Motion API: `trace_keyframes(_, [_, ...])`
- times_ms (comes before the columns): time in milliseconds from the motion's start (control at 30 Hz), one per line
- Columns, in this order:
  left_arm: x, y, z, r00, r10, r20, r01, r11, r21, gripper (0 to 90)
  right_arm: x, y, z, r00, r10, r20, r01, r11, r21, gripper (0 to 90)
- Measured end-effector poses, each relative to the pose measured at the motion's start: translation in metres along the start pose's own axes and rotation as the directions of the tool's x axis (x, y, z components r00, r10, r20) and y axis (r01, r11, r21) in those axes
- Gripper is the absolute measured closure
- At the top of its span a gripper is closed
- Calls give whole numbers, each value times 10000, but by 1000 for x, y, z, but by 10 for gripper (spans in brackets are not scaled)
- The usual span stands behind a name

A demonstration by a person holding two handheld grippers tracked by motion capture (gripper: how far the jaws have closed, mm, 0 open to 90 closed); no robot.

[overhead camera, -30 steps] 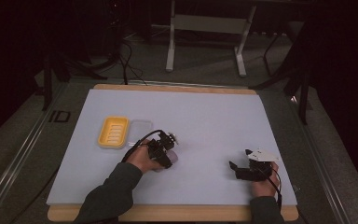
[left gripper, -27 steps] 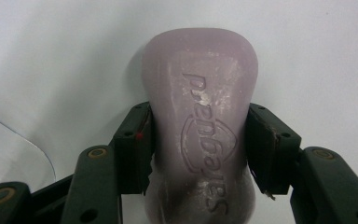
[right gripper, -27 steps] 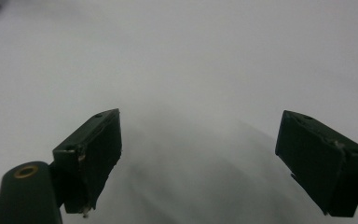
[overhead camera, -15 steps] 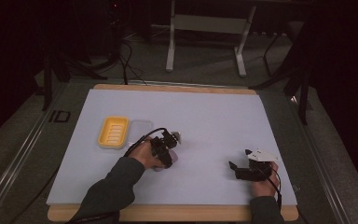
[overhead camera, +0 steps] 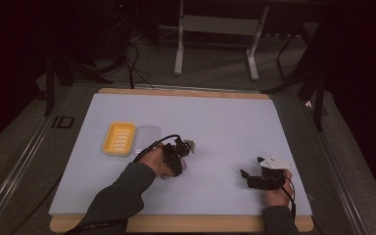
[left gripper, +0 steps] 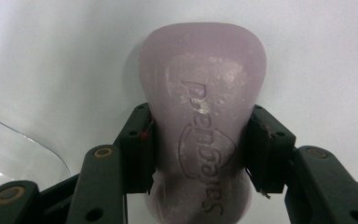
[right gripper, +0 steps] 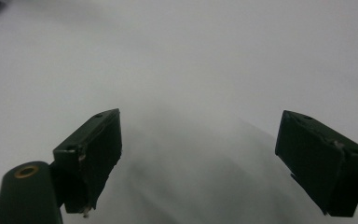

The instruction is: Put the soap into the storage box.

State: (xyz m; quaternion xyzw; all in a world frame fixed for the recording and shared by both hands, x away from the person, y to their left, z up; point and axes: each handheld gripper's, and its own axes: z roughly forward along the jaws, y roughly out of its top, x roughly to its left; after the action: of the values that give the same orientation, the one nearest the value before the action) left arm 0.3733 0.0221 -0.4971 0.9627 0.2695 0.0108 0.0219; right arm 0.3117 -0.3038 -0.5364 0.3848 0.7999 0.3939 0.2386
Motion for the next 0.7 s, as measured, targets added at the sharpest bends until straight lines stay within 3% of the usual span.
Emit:
trace_keyframes(167, [1, -1, 0, 9998, 123, 137, -124, 9999, 67, 501, 0, 0, 0, 10000, -2, -18, 2, 10000, 3, 142])
trace_keyframes(433, [3, -4, -2, 9998, 190, 3, -190, 9998, 99, 501, 0, 0, 0, 10000, -8, -23, 8, 10000, -16, 142])
trace_keyframes(700, [7, -6, -8, 10000, 13, 27, -12, 9999, -141, 502, 0, 0, 0, 10000, -6, -20, 6, 10000, -38, 143])
